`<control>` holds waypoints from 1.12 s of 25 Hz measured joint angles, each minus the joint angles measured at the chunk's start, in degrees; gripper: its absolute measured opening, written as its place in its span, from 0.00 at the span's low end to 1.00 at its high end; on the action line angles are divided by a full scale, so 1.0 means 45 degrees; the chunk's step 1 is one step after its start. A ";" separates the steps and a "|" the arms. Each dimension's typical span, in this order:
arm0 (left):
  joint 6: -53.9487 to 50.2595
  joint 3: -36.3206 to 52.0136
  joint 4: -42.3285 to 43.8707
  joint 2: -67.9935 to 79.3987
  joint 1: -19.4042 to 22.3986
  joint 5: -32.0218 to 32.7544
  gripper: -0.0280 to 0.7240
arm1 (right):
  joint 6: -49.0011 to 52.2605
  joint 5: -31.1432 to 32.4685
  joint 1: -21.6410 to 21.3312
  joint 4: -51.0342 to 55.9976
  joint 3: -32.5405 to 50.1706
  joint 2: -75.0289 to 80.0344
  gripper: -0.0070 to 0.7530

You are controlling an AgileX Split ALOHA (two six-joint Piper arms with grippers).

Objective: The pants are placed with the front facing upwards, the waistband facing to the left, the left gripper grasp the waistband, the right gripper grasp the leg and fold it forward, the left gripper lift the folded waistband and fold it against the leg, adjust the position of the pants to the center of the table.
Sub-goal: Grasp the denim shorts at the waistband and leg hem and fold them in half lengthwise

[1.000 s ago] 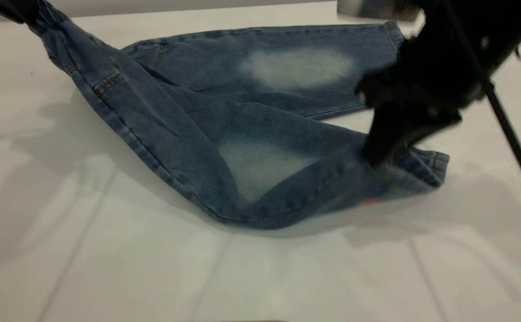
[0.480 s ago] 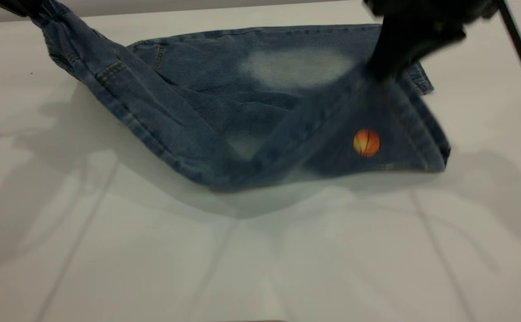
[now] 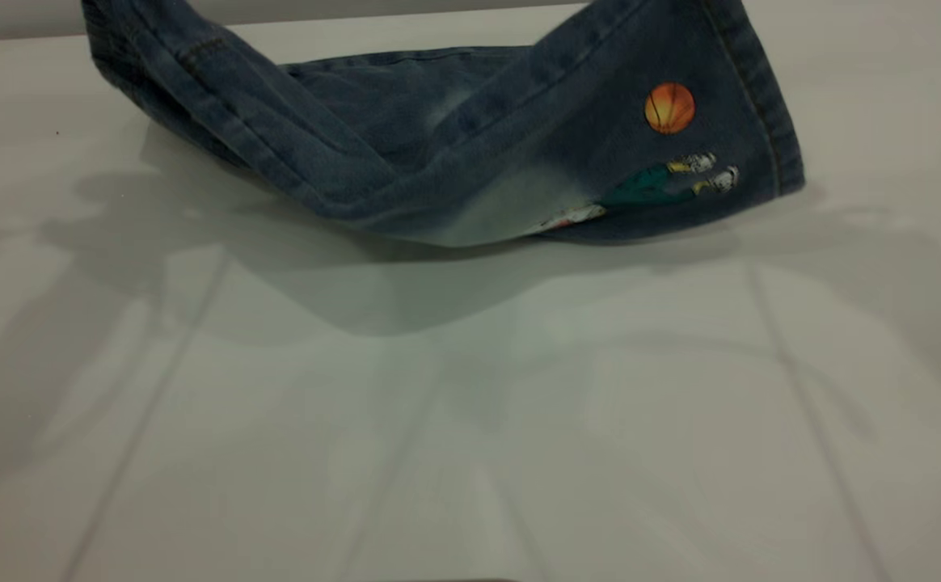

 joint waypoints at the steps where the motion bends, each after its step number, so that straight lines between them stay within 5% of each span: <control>1: 0.0000 0.0000 0.0000 0.0028 0.0000 -0.0187 0.08 | -0.0159 -0.0103 0.0000 0.0000 -0.0194 0.0117 0.04; 15: 0.0000 0.0000 -0.0024 0.1563 0.0000 -0.3600 0.08 | -0.0794 -0.1607 -0.0269 -0.0003 -0.3176 0.2129 0.04; 28: 0.0000 -0.0003 -0.0317 0.3793 0.0000 -0.7820 0.08 | -0.0158 -0.3689 -0.1195 0.0109 -0.3349 0.3477 0.04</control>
